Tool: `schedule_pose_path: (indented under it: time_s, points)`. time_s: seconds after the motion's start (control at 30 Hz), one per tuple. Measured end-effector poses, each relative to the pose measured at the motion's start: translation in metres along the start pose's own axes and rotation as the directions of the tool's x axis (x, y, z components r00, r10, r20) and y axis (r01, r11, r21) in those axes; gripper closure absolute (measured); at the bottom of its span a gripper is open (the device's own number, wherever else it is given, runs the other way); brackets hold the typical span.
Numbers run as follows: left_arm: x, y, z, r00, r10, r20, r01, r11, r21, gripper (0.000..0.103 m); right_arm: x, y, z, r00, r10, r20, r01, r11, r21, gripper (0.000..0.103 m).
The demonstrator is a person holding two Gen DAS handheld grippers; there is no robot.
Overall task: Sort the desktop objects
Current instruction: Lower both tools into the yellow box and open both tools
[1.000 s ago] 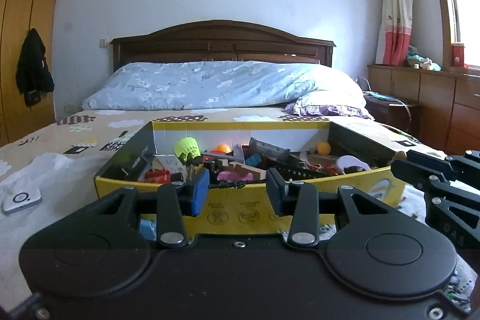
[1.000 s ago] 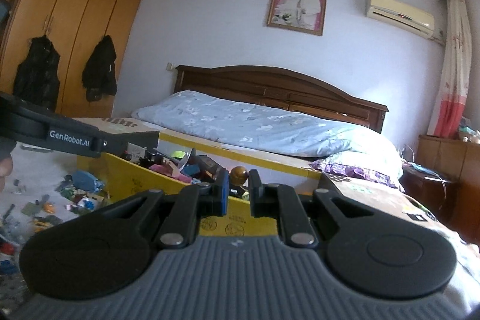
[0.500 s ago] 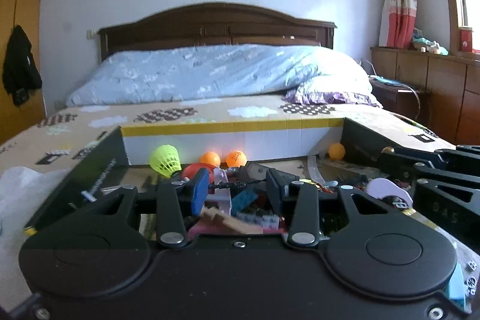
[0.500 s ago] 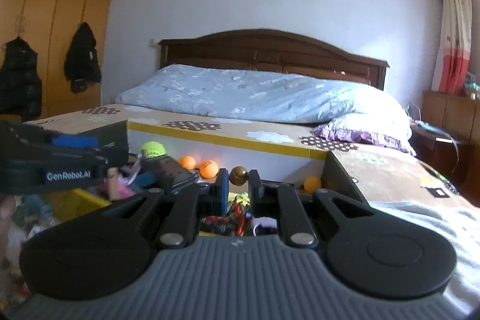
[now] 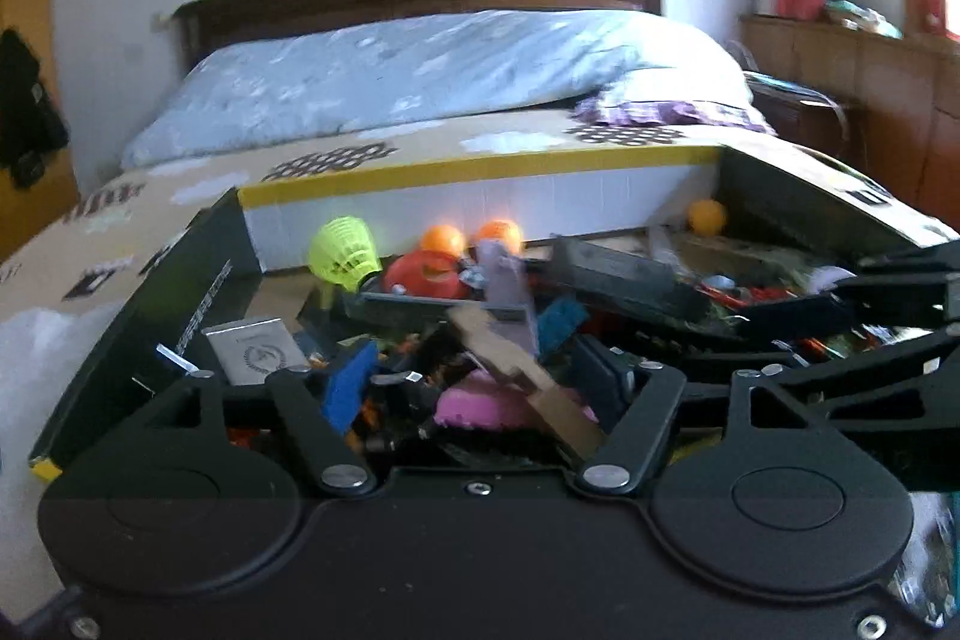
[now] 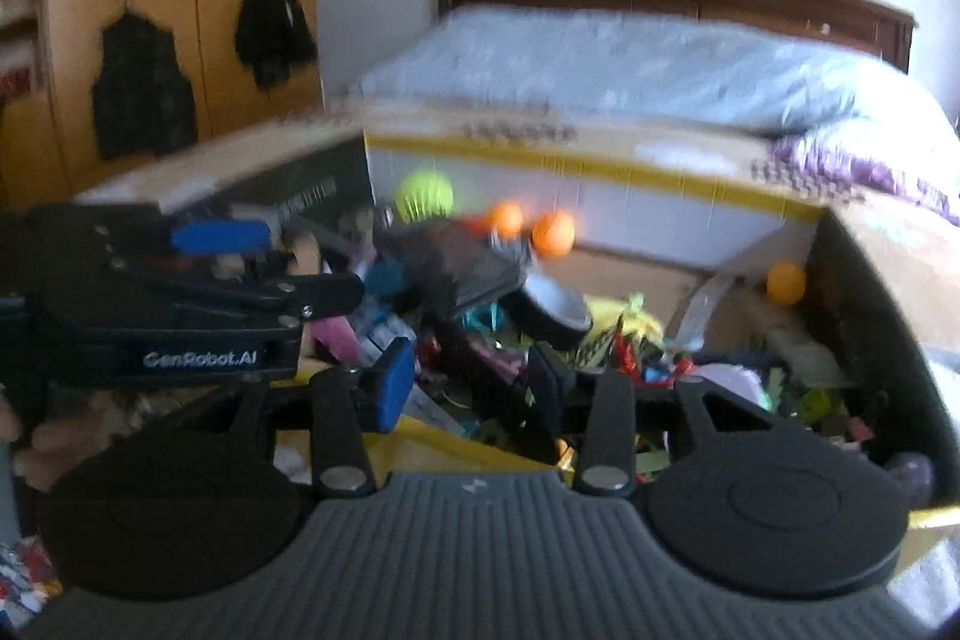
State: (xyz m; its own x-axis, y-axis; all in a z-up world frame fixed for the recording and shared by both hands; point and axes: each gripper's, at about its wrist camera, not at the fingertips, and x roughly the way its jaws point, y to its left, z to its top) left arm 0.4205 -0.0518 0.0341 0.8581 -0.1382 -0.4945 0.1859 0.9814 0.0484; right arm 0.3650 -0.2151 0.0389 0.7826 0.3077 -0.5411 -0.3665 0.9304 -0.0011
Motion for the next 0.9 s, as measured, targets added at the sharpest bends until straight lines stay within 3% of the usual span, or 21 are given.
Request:
schedule_pose_path:
  time_s: [0.13,0.33,0.47,0.73,0.9]
  points:
    - [0.03,0.011,0.009,0.999,0.028,-0.032,-0.03,0.997,-0.07,0.03,0.032,-0.007,0.016,0.995,-0.071,-0.063,0.074,0.997,0.036,0.039]
    - [0.033,0.019,0.012,0.999,0.009,-0.043,-0.015,0.991,-0.131,0.03,0.04,-0.027,0.019,0.994,-0.103,-0.044,0.109,0.98,0.169,0.034]
    - [0.009,0.02,0.013,1.0,0.019,-0.011,-0.02,0.992,-0.126,0.021,0.018,-0.028,0.013,0.997,-0.081,-0.02,0.083,0.981,0.173,0.023]
    - [-0.057,0.019,0.023,0.998,0.055,0.013,-0.054,0.993,-0.106,0.015,-0.047,-0.01,0.03,0.995,-0.072,0.065,0.06,0.984,0.17,0.011]
    - [-0.112,0.022,0.017,0.998,0.057,0.036,-0.053,0.993,-0.103,0.012,-0.089,0.005,0.027,0.997,-0.015,0.077,-0.001,0.98,0.197,0.002]
